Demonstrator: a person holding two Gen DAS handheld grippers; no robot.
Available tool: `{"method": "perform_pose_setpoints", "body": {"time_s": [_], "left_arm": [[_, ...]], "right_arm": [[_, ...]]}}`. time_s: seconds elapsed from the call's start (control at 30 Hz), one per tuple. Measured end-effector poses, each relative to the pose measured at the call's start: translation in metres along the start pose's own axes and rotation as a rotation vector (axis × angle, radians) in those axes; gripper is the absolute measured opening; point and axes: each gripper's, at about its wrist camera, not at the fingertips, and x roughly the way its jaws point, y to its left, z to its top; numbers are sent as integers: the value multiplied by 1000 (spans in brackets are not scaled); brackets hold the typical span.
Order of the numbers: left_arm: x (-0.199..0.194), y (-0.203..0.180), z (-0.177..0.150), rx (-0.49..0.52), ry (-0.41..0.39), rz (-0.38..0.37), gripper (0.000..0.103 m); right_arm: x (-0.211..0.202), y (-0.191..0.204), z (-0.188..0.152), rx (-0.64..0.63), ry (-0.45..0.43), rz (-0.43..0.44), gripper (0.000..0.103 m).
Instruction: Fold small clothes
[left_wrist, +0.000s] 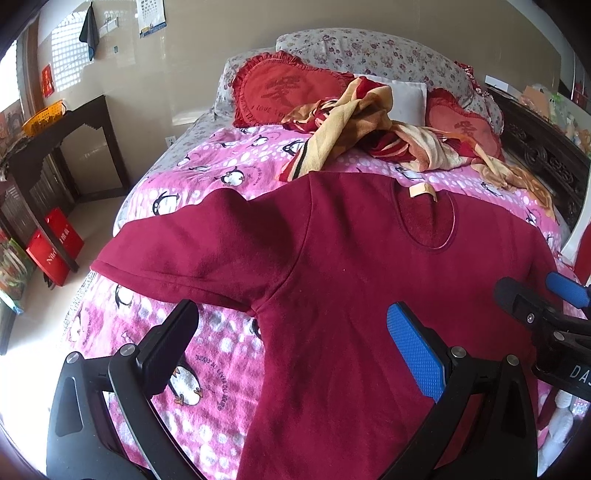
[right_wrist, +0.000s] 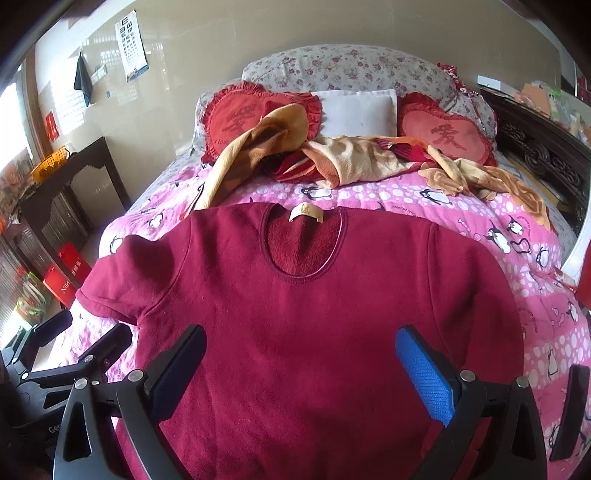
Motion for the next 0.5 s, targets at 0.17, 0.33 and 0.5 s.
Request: {"method": "perform_pose_setpoints", "body": {"time_s": [0.17, 0.33, 0.5], "left_arm": [[4, 0, 0, 1, 7, 4, 103], [6, 0, 0, 6, 9, 11, 103], [9, 1, 0, 1, 13, 12, 103]], "right_arm": [[5, -2, 0, 16, 3, -8, 102], [10, -1, -1, 20, 17, -15, 102], [13, 0, -1, 20, 25, -13, 102]]}}
